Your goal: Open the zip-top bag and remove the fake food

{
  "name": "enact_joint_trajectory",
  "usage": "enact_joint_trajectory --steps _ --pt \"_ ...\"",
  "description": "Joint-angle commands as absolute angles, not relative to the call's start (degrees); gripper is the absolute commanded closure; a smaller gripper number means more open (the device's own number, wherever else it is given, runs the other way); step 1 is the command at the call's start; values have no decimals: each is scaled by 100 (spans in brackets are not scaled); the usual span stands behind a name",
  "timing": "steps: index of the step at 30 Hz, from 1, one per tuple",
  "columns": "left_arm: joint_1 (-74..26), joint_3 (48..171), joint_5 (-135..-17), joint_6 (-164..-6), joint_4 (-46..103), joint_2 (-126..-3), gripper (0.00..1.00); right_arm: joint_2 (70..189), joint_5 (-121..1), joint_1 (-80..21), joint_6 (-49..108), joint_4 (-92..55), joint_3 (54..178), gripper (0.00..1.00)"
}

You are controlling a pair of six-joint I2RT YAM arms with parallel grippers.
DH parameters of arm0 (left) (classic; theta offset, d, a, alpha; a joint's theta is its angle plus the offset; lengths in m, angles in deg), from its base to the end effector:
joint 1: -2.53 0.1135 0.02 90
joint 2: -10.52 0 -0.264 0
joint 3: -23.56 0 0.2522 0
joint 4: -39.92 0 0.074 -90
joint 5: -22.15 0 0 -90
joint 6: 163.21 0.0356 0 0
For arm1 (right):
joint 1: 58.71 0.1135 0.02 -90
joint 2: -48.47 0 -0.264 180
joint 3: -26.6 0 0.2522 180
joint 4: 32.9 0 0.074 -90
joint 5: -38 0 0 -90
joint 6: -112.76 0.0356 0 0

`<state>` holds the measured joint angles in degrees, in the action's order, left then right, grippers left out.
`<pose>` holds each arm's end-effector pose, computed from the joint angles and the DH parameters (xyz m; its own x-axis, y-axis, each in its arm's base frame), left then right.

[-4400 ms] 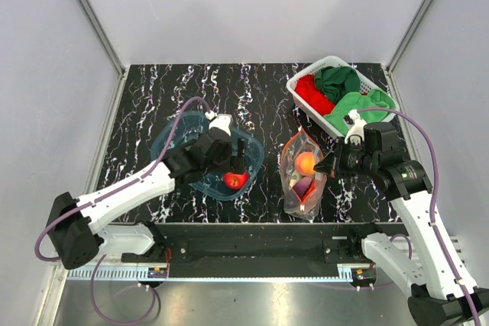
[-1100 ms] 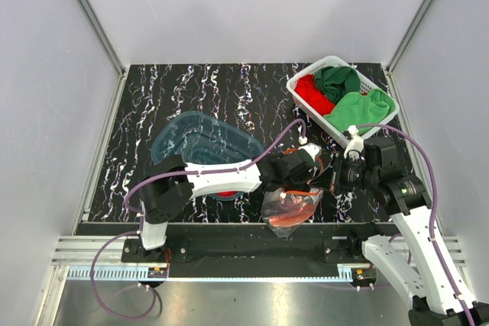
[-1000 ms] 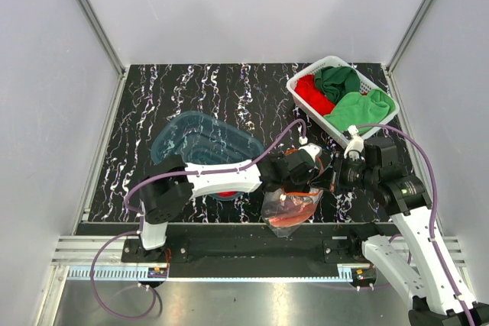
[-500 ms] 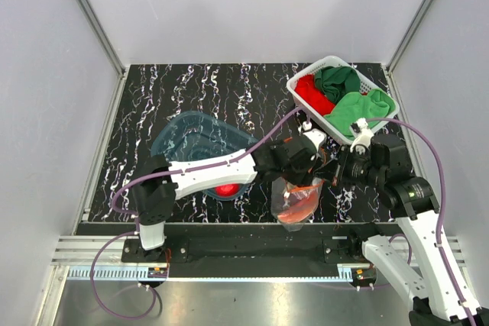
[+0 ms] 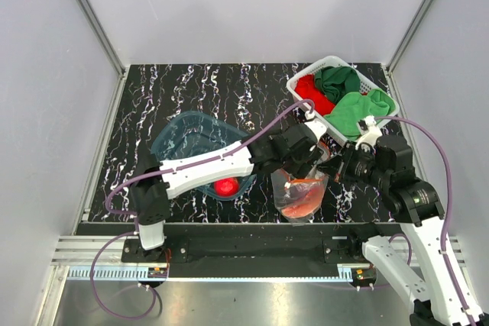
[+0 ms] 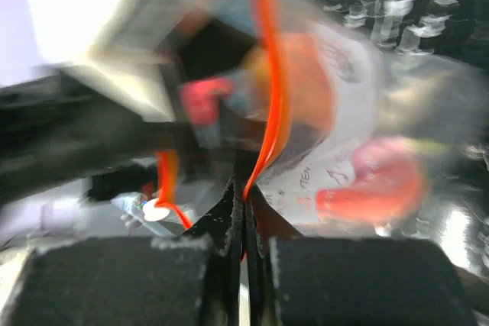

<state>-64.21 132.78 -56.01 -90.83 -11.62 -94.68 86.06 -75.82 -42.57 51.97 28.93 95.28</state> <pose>0.1703 -0.3777 0.3057 -0.5332 0.4903 -0.6895 0.7167 0.6948 -0.0602 0.1097 0.0467 0.3503 -0.7154 0.2577 -0.6495 -0.2734 0.7521 0.5996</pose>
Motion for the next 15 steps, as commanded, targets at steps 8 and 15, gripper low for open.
enact_joint_trajectory --steps 8,15 --pt "-6233 13153 -4981 -8858 -909 -8695 100 8283 -6606 -4298 5044 3500 9486 100" --pt "-6216 13663 -6598 -9052 -233 -8212 100 8688 -6642 -4298 5062 3421 9433 100"
